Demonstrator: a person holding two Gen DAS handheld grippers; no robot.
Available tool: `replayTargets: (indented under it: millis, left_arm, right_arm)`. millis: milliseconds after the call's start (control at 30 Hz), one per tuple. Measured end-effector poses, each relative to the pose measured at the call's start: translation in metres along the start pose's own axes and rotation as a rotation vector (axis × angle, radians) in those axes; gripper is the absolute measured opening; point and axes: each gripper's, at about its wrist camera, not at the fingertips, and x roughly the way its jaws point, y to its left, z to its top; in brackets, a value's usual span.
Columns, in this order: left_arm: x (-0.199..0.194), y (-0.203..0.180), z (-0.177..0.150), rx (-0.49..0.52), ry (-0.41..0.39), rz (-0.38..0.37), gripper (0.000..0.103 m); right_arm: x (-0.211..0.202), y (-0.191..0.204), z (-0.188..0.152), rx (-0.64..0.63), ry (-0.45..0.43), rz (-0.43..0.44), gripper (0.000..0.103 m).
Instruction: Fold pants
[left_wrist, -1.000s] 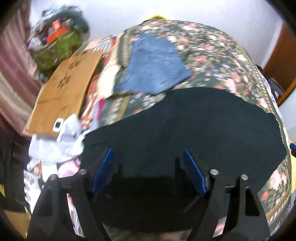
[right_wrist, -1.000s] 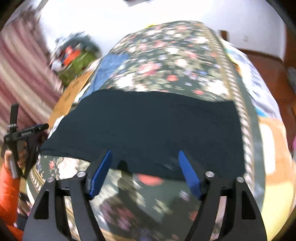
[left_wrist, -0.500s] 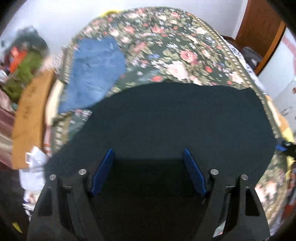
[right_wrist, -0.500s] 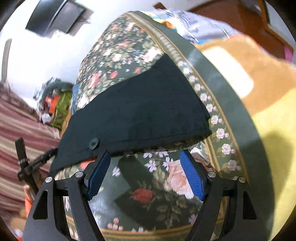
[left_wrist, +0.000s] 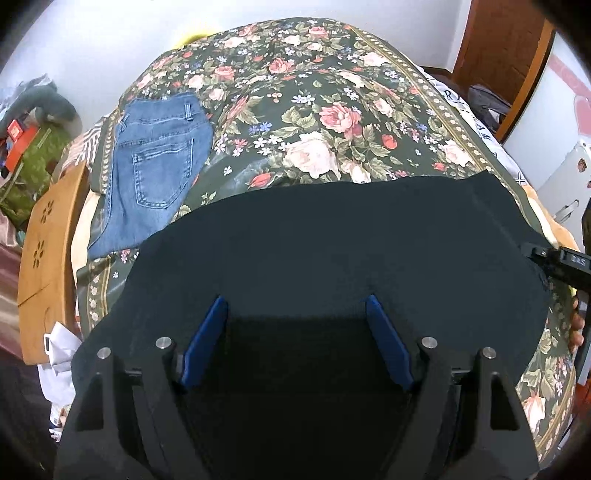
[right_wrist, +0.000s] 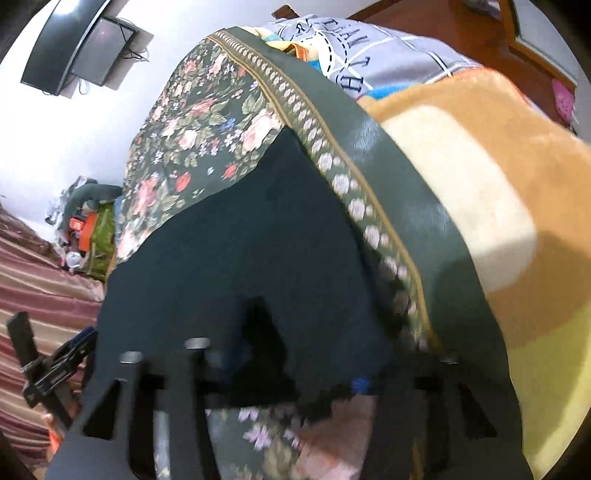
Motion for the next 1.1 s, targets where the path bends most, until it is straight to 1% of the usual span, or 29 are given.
replayTargets:
  millis: [67, 133, 200, 267, 333, 433, 600, 667, 767, 833, 967, 1100]
  left_arm:
    - [-0.001, 0.001, 0.0, -0.005, 0.0, -0.002, 0.078]
    - [-0.003, 0.001, 0.0, -0.007, 0.0, -0.001, 0.078]
    - [-0.007, 0.0, -0.001, -0.002, -0.01, 0.008, 0.078]
    - [-0.013, -0.001, -0.002, 0.007, -0.029, 0.026, 0.078]
    - [-0.022, -0.001, -0.003, 0.012, -0.056, 0.041, 0.078]
    - [-0.041, 0.003, -0.006, 0.001, -0.108, 0.04, 0.078]
    - [-0.076, 0.016, -0.008, -0.028, -0.19, 0.025, 0.078]
    - [-0.092, 0.023, -0.011, -0.041, -0.226, 0.025, 0.079]
    - [-0.112, 0.032, -0.016, -0.065, -0.278, 0.021, 0.085]
    - [-0.126, 0.038, -0.022, -0.077, -0.324, 0.032, 0.089]
    - [-0.144, 0.05, -0.033, -0.086, -0.373, 0.064, 0.089]
    - [-0.157, 0.066, -0.045, -0.115, -0.398, 0.063, 0.09]
  right_arm:
    - [-0.001, -0.003, 0.003, 0.001, -0.01, 0.008, 0.008]
    - [-0.008, -0.001, 0.006, -0.024, -0.054, 0.004, 0.007]
    - [-0.026, 0.003, 0.009, -0.083, -0.133, -0.005, 0.005]
    - [-0.036, 0.012, 0.013, -0.14, -0.166, -0.035, 0.005]
    - [-0.042, 0.02, 0.018, -0.173, -0.178, -0.057, 0.005]
    - [-0.056, 0.038, 0.025, -0.216, -0.208, -0.07, 0.005]
    - [-0.084, 0.086, 0.037, -0.278, -0.28, -0.015, 0.005]
    - [-0.095, 0.114, 0.039, -0.328, -0.314, 0.004, 0.005]
    - [-0.107, 0.153, 0.038, -0.389, -0.341, 0.055, 0.005]
    - [-0.109, 0.176, 0.035, -0.425, -0.351, 0.084, 0.005]
    - [-0.105, 0.221, 0.026, -0.489, -0.337, 0.149, 0.005]
    - [-0.087, 0.259, 0.013, -0.555, -0.301, 0.188, 0.005]
